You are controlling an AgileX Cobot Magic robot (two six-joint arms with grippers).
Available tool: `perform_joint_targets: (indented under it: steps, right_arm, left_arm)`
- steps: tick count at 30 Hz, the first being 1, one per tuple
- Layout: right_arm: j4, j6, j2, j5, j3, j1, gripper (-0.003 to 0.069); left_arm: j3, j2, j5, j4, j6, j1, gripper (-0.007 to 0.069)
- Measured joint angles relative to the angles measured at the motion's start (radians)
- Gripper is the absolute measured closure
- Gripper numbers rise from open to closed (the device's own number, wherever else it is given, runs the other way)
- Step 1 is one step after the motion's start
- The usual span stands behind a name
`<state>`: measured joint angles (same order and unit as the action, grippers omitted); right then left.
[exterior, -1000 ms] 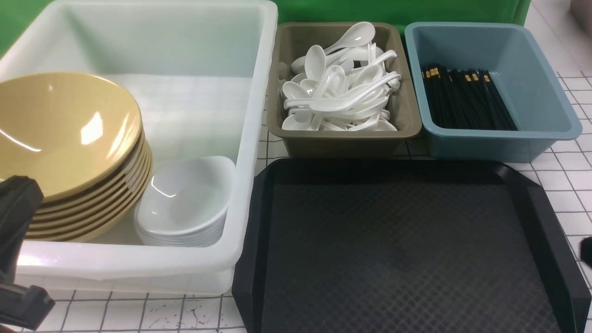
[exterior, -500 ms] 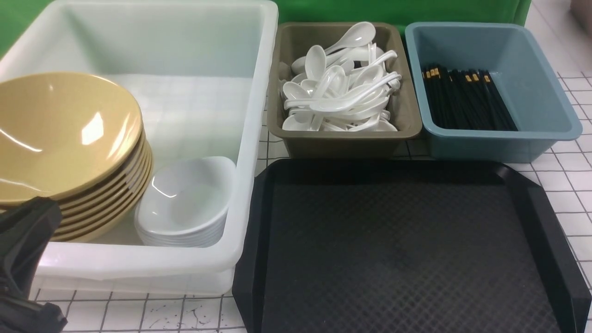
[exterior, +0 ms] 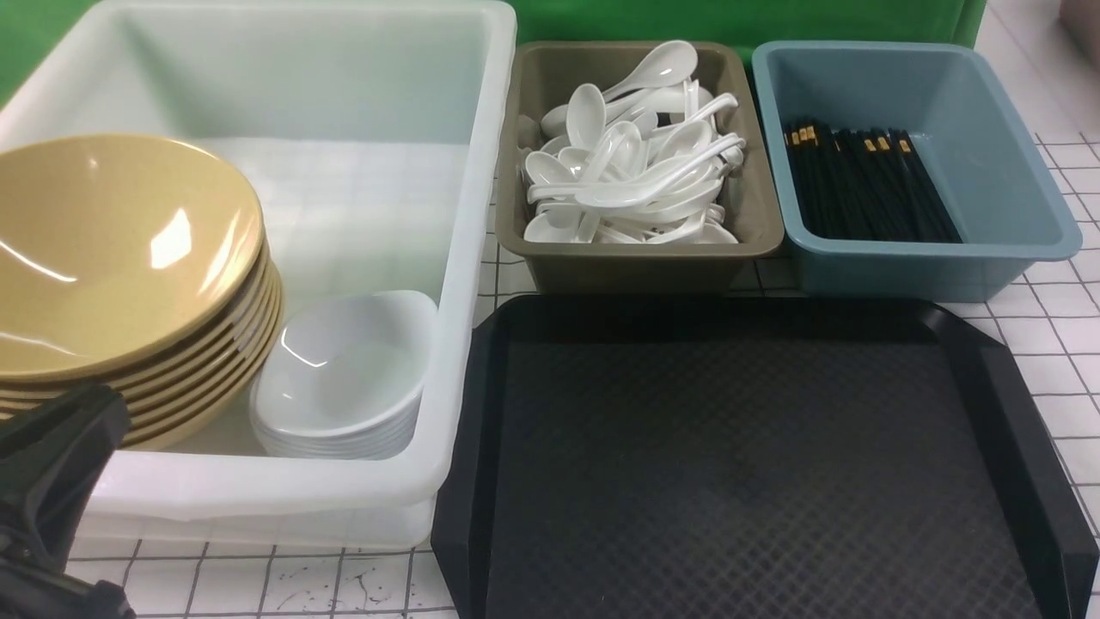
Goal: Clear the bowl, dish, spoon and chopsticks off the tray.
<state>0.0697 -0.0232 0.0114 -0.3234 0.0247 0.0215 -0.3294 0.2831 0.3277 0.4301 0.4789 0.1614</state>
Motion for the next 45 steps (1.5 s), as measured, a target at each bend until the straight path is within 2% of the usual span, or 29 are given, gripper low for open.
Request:
perform_joint_targets:
  steps: [13,16,18,24,27,30,36,45]
  right_arm:
    - [-0.001,0.000,0.000,0.000,0.000,0.000,0.0606]
    - [-0.001,0.000,0.000,0.000,0.000,0.000,0.0601]
    - [-0.001,0.000,0.000,0.000,0.000,0.000,0.0600]
    - [-0.002,0.000,0.000,-0.001,0.000,0.000,0.0592]
    - [-0.002,0.000,0.000,-0.001,0.000,0.000,0.0588]
    - [-0.002,0.000,0.000,-0.002,0.000,0.000,0.0584]
    - [-0.002,0.000,0.001,-0.002,0.000,0.000,0.0580]
    - [-0.002,0.000,0.001,-0.002,0.000,0.000,0.0569]
  left_arm:
    - [0.018,-0.018,0.037,-0.005,0.001,0.000,0.0631]
    - [0.074,-0.108,0.031,-0.085,-0.020,-0.020,0.0631]
    - [0.113,-0.186,0.024,-0.147,-0.095,-0.040,0.0631]
    - [0.261,-0.295,0.021,-0.448,-0.530,-0.120,0.0631]
    - [0.327,-0.296,0.032,-0.510,-0.637,-0.134,0.0631]
    - [0.346,-0.297,0.035,-0.490,-0.625,-0.134,0.0631]
    - [0.348,-0.297,0.023,-0.446,-0.514,-0.134,0.0631]
    - [0.349,-0.297,0.020,-0.437,-0.500,-0.134,0.0631]
